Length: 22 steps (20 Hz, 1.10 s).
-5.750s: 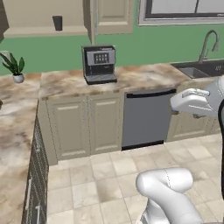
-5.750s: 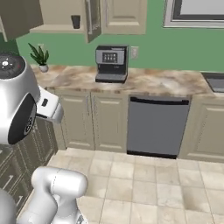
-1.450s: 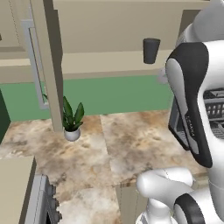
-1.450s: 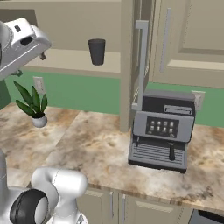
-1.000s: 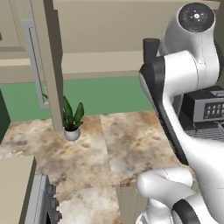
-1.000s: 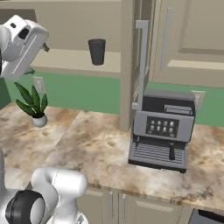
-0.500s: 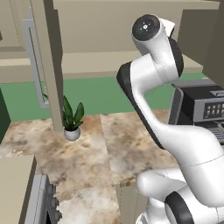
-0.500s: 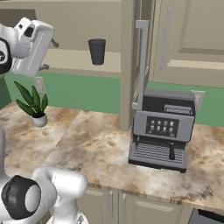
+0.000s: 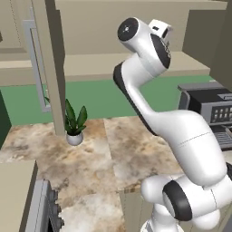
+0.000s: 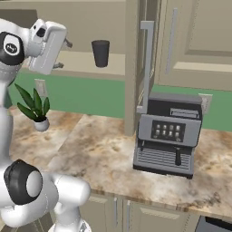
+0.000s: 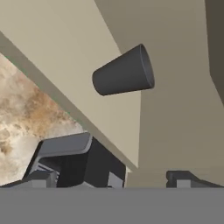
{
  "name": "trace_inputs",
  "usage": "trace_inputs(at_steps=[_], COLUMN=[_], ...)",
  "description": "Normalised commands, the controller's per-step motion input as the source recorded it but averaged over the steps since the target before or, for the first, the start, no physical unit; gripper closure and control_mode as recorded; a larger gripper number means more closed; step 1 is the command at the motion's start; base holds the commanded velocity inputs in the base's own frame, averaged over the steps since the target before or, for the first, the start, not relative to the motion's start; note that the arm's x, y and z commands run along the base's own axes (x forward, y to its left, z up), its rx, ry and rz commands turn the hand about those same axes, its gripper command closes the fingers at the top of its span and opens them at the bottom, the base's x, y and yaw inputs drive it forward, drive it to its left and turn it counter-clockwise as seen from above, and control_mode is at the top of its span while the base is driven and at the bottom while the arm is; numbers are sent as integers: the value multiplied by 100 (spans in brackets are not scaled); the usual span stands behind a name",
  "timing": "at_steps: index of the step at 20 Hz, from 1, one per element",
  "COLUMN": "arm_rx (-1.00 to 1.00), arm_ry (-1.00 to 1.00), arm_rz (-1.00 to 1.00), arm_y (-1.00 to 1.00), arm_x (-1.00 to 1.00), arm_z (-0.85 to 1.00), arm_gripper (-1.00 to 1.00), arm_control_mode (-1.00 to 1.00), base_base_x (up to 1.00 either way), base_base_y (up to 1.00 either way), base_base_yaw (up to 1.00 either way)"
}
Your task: There is a bowl on the dining counter. Grab a lemon wedge from the fridge and place it in the bowl. Then get the liquor bottle and glass cup from the cabinet and place them next to the bowl.
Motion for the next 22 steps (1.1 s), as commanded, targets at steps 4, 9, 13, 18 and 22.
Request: trace_inputs(at_steps=[4, 9, 13, 18, 22], arm_rx=[0, 0, 0, 0, 0], arm_ry=[0, -3, -3, -1, 0], arm_rz=[-11, -2, 0, 0, 0], arm_y=[-18, -15, -19, -19, -5], arm_x=[27, 11, 7, 14, 18], arm_z=[0, 0, 0, -6, -13], arm_gripper=[-100, -100, -100, -100, -100], arm_control_mode=[-100, -100, -100, -100, -100], base_base_x=[0, 0, 0, 0, 0], base_base_y=[0, 0, 0, 0, 0], base_base_yaw=[0, 0, 0, 0, 0])
